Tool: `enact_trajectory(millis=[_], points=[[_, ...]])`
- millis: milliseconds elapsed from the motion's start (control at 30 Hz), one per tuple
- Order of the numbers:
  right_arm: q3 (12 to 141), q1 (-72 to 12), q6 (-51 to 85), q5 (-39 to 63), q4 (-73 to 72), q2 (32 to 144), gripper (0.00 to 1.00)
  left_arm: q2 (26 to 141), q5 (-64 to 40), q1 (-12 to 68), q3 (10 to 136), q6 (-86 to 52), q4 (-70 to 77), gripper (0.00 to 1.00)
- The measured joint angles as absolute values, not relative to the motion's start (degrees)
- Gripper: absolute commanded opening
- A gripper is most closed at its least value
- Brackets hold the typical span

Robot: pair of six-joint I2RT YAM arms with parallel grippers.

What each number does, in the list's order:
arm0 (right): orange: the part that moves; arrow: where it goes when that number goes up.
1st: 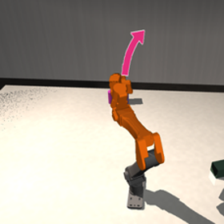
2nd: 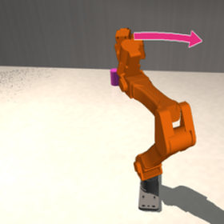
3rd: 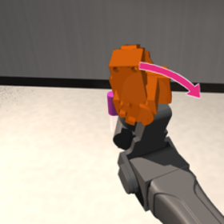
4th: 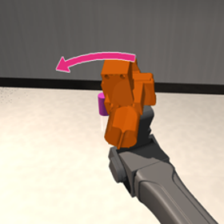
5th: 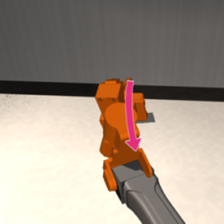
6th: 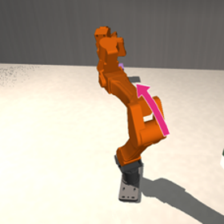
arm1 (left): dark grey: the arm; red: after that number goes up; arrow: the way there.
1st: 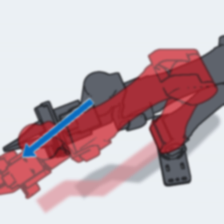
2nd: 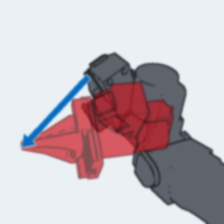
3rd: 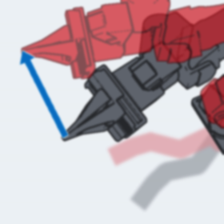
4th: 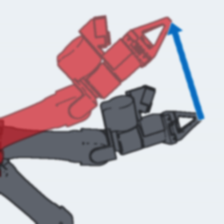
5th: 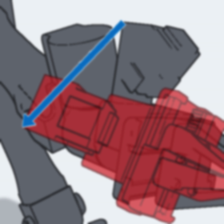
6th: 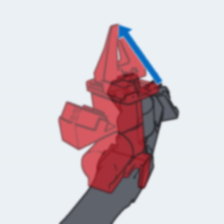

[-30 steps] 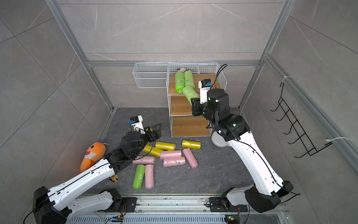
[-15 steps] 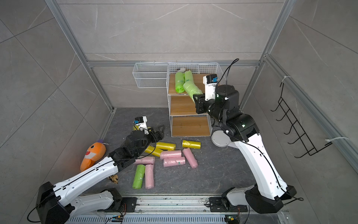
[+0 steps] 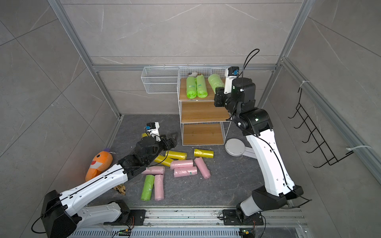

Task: Sort the rolls of trash bags by color and place them on the shelf
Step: Place the roll of trash bags on the shelf.

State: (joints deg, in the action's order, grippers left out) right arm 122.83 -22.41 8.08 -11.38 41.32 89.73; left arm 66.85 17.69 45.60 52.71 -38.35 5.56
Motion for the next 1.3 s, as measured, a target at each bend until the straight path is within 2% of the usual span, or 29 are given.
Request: enact_trajectory(millis=[300, 567, 1300], points=[[129.4, -20.6, 7.9, -13.6, 43.3, 98.6, 0.31, 67.1, 17.3, 45.6, 52.7, -38.3, 5.5, 0.9], [133.0, -20.6, 9.3, -11.7, 44.4, 103.1, 0.35, 67.1, 17.3, 45.6, 52.7, -38.3, 5.5, 0.9], [135.8, -20.6, 14.3, -7.0, 44.8, 105.6, 0.58, 67.7, 16.4, 45.6, 52.7, -38.3, 5.5, 0.9]])
